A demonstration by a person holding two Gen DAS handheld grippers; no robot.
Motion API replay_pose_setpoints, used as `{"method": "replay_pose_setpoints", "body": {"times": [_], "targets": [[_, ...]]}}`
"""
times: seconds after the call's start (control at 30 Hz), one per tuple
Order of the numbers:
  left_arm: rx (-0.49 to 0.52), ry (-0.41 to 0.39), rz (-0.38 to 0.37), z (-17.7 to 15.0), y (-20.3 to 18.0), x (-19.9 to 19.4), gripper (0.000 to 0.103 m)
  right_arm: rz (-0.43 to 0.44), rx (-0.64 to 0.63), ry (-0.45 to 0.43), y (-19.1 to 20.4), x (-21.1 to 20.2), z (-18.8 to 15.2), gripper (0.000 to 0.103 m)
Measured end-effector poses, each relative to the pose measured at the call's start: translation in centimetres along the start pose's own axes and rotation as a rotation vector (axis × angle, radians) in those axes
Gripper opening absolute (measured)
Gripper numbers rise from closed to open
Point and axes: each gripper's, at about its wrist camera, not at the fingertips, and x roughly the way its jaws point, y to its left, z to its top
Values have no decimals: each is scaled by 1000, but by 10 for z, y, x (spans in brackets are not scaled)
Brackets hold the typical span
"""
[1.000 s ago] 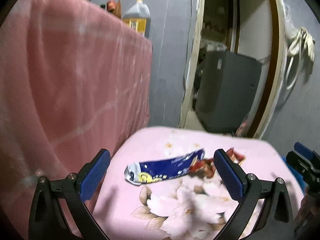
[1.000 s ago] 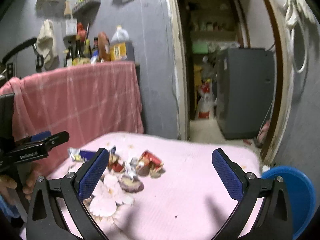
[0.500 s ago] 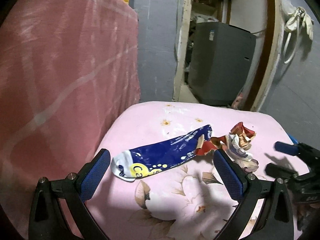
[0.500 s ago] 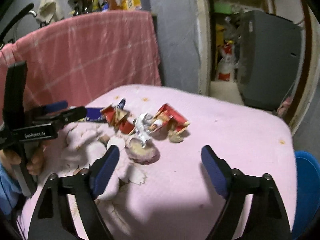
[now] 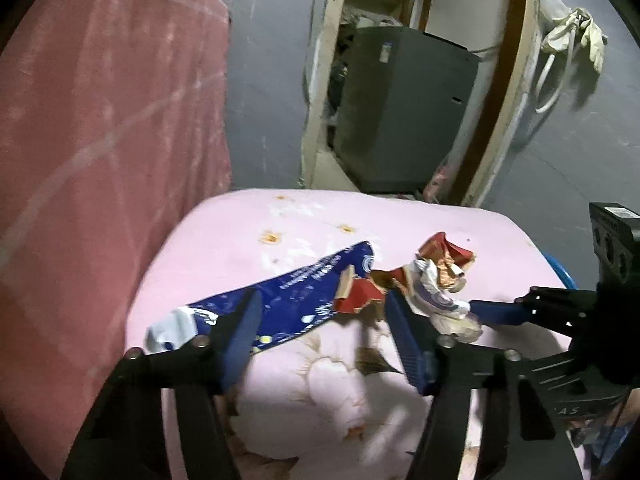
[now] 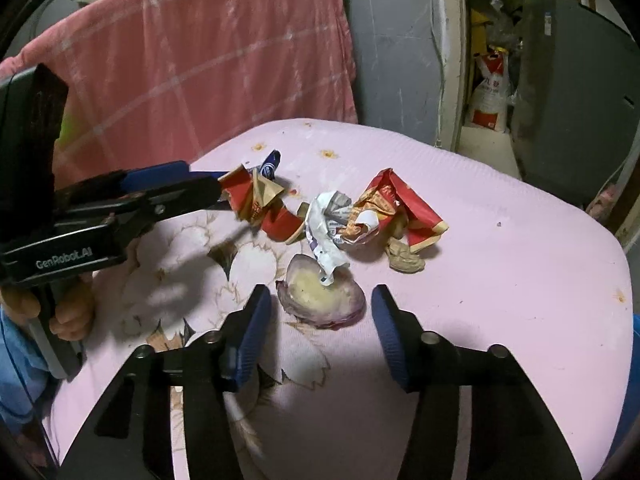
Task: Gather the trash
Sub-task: 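Grasp the brown paper scrap with the left tool while the right tool grasps the onion peel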
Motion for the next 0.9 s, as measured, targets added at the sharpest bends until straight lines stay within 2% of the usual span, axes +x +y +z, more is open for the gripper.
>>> {"method": "replay_pose_setpoints", "body": {"times": [0.1, 0.23, 0.47, 0.9], "targets": [[-1, 26, -29, 3, -2, 6, 36, 3, 8, -2, -1, -1, -2, 37], [-6, 47, -57, 6, -4, 13, 25, 15, 18, -14, -4, -5, -4, 34], [4, 55, -67, 7, -5, 14, 17, -16, 2, -47, -5, -18, -15, 32], [49, 53, -55, -3, -14, 14, 10, -26, 0, -95, -5, -26, -20, 31]]}}
